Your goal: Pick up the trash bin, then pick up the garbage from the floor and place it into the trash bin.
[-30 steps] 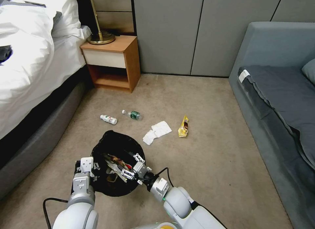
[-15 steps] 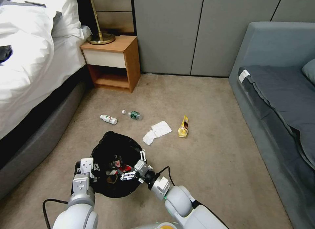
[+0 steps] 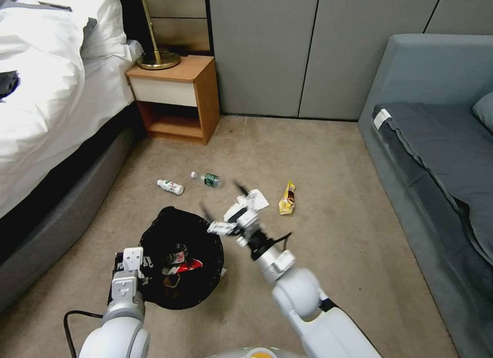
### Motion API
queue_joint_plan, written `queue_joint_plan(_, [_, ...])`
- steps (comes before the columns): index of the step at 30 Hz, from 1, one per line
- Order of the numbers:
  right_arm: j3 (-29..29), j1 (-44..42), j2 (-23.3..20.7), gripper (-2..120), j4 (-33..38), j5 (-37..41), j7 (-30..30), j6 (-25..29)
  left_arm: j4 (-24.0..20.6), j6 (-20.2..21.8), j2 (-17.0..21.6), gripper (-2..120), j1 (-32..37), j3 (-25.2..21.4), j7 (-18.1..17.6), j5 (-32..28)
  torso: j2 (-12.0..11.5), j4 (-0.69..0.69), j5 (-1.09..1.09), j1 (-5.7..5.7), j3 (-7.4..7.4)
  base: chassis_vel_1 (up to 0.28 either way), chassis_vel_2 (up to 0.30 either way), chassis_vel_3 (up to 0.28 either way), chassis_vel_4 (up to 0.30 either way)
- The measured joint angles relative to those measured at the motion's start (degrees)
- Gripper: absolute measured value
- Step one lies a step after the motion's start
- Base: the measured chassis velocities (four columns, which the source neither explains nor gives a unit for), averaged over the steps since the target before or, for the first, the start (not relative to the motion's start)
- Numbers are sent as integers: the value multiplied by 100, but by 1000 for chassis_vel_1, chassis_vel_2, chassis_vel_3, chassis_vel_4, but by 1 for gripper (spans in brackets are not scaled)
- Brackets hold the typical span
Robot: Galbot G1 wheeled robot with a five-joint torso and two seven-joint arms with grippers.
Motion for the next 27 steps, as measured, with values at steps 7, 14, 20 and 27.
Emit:
queue_joint_plan(7, [588,-638,-118,100,-193,-14,160,199,22,6,12,1,-55,-1,0,-45,0,1,1,0,0,0,0,0,0])
queue_joint_plan(14, [949,-719,27,100,-605,-2,497,-55,19,9,25,1,-85,5,-9,-136,0,1,1,0,0,0,0,0,0])
queue_joint_plan(20, [1123,-725,64,100,-631,78,554,-314,-34,-14,28,1,-41,0,-18,-190,0,1,0,0,0,0,0,0,0])
queue_joint_plan(27, [1167,-738,83,100,-617,85,556,-362,-71,-29,27,1,-4,-3,-9,-193,0,1,0,0,0,0,0,0,0])
